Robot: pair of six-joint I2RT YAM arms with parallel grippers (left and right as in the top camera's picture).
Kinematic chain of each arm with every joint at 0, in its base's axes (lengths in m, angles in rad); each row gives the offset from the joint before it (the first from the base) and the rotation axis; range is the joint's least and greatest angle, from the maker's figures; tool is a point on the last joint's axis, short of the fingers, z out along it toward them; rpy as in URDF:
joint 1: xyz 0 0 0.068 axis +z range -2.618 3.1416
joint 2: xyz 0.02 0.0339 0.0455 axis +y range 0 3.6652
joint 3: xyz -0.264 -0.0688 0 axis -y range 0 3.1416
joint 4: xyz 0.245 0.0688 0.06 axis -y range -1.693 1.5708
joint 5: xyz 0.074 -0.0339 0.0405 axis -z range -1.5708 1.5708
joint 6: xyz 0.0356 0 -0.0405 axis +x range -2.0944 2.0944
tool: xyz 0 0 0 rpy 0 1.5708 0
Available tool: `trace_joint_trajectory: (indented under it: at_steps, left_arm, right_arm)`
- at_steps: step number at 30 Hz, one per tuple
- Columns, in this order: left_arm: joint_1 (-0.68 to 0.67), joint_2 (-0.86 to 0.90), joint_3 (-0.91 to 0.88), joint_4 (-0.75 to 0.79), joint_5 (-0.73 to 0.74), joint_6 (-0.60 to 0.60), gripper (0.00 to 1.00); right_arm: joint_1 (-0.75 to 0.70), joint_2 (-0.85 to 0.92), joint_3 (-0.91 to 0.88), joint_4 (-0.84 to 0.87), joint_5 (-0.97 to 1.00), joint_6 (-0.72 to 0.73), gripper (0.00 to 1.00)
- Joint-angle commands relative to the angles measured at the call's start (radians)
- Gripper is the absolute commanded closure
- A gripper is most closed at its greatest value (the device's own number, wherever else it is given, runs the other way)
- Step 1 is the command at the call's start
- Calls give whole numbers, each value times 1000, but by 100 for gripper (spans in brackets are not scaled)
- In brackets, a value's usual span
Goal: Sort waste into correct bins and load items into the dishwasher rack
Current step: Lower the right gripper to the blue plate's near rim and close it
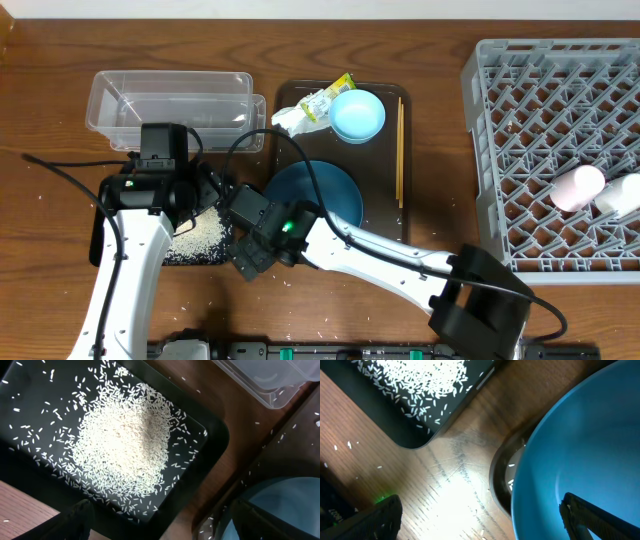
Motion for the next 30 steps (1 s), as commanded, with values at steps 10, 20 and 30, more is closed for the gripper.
trace_joint_trajectory:
  at_steps: [10, 20, 30]
  left_arm:
    - [5, 5, 17, -4, -12, 13, 10]
    - [5, 5, 17, -4, -12, 13, 10]
    - [5, 5, 17, -4, -12, 13, 10]
  right_arm:
    - [10, 28, -10, 2, 22, -6, 1]
    - [10, 31, -10, -9, 44, -33, 1]
    - [10, 36, -10, -63, 141, -33, 11]
